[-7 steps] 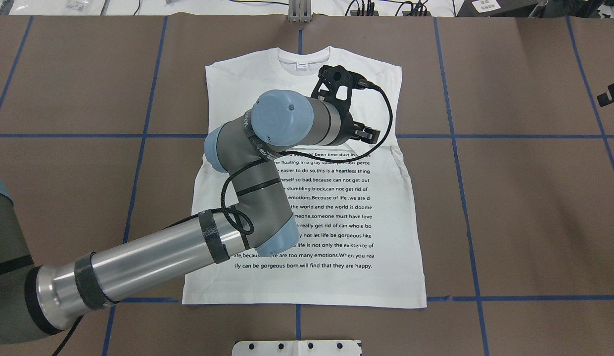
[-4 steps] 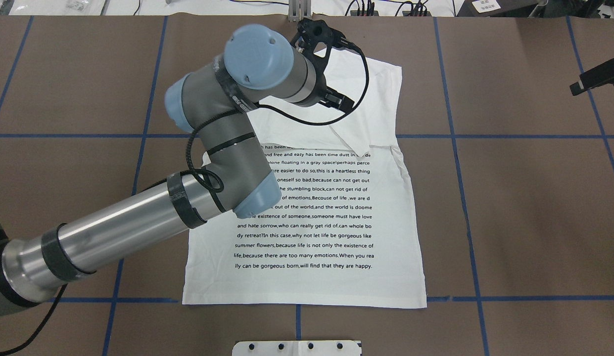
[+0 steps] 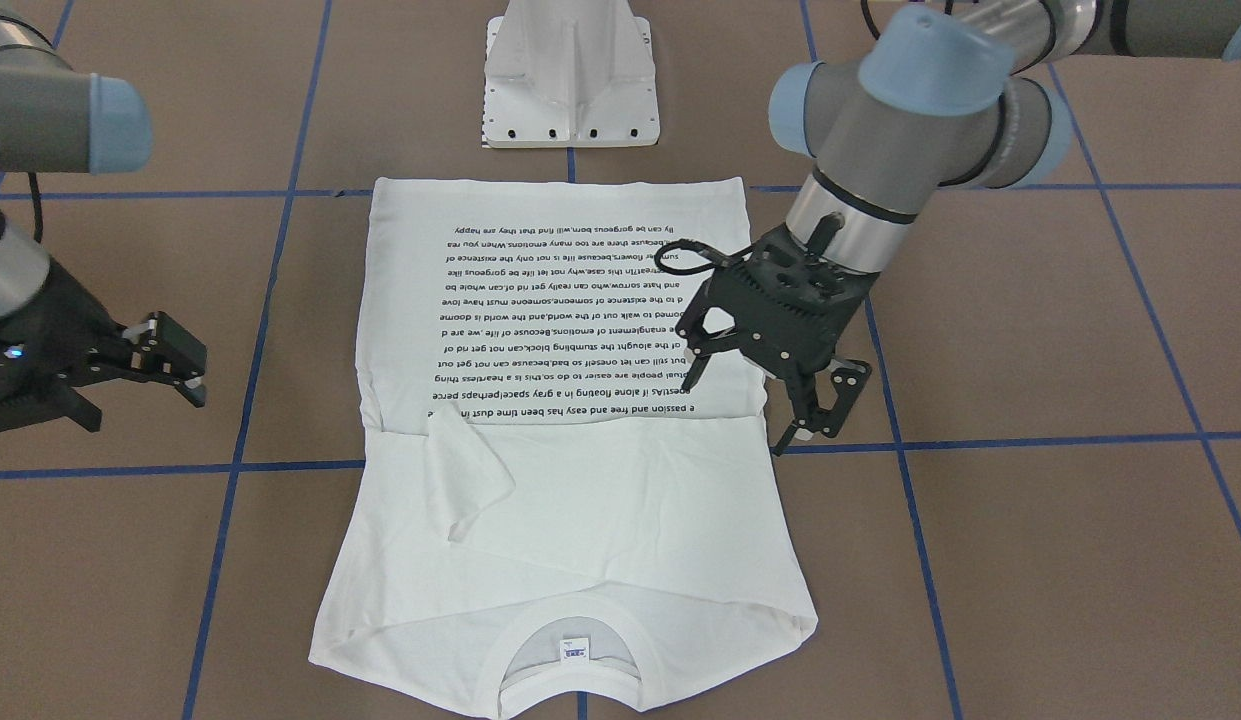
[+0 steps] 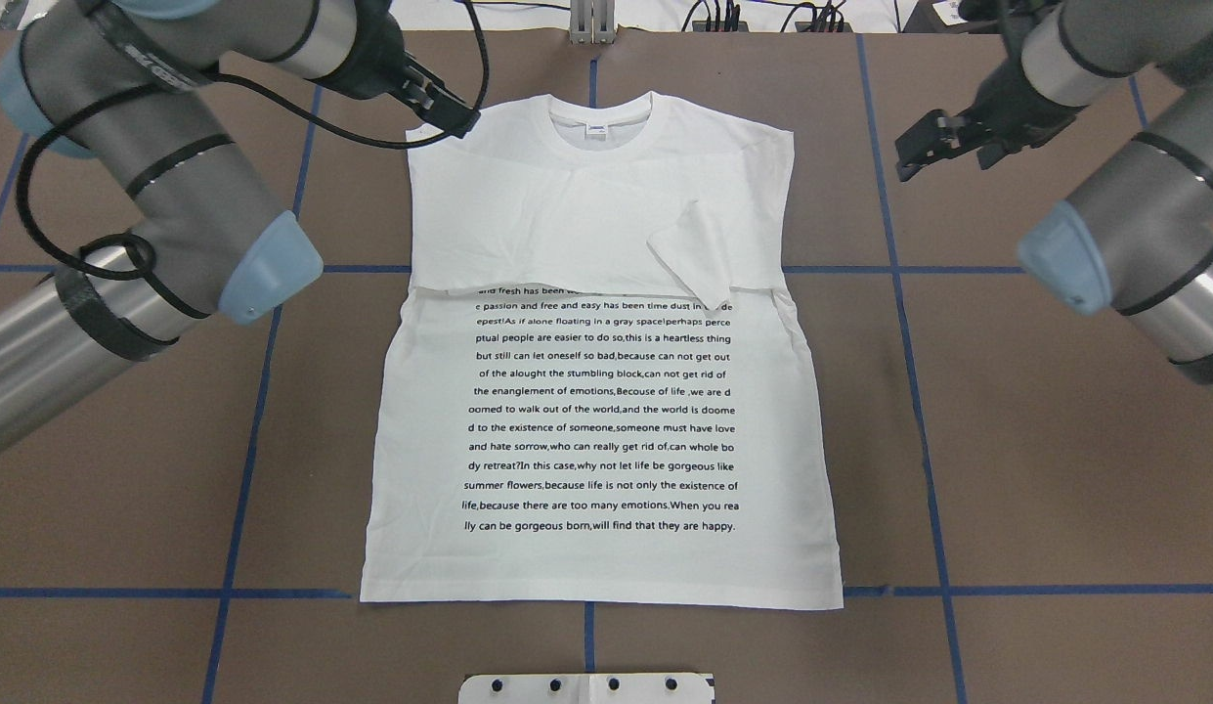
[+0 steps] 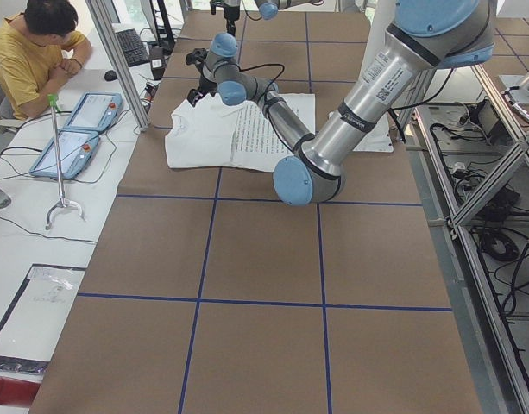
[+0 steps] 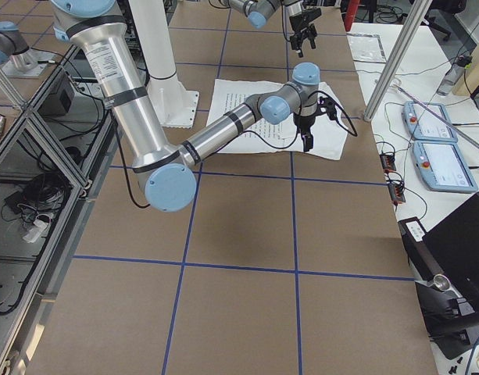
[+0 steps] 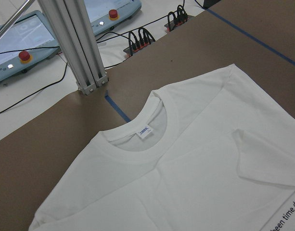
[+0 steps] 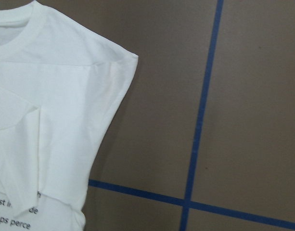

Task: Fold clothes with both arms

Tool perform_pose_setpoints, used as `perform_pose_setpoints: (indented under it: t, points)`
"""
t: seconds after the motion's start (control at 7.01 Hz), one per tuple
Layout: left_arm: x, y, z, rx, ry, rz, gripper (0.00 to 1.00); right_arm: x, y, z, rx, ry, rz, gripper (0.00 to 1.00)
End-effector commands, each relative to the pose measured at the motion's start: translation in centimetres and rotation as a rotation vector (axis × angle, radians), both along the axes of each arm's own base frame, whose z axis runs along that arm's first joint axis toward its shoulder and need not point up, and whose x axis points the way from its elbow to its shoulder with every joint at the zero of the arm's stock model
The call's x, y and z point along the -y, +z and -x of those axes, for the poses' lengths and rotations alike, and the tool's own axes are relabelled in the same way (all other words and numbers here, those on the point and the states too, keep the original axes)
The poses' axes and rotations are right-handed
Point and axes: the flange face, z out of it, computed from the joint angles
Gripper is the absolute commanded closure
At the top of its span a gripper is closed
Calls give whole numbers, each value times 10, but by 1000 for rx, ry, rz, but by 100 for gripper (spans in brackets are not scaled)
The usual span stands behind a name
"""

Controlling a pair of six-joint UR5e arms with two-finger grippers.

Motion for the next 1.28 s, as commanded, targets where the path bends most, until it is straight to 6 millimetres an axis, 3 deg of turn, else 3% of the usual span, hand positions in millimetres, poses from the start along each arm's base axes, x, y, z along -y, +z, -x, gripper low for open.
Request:
perform_pose_setpoints:
  t: [0.0,0.14,0.43,0.71,1.14]
  points:
    - [-14,12,39,17,28,-77,0,17,-54,107,-19,62,52,4]
    - [-16,11,41,13,27,-84,0,24,-81,150,-21,75,80,9]
    - [-33,-2,53,-14,21,-111,0,36,-106,210,-53,105,110,22]
    - [-41,-2,58,-23,19,-117,0,41,-102,265,-37,146,103,36]
    - [-41,-2,58,-23,20,-120,0,23,-84,302,-94,138,86,48]
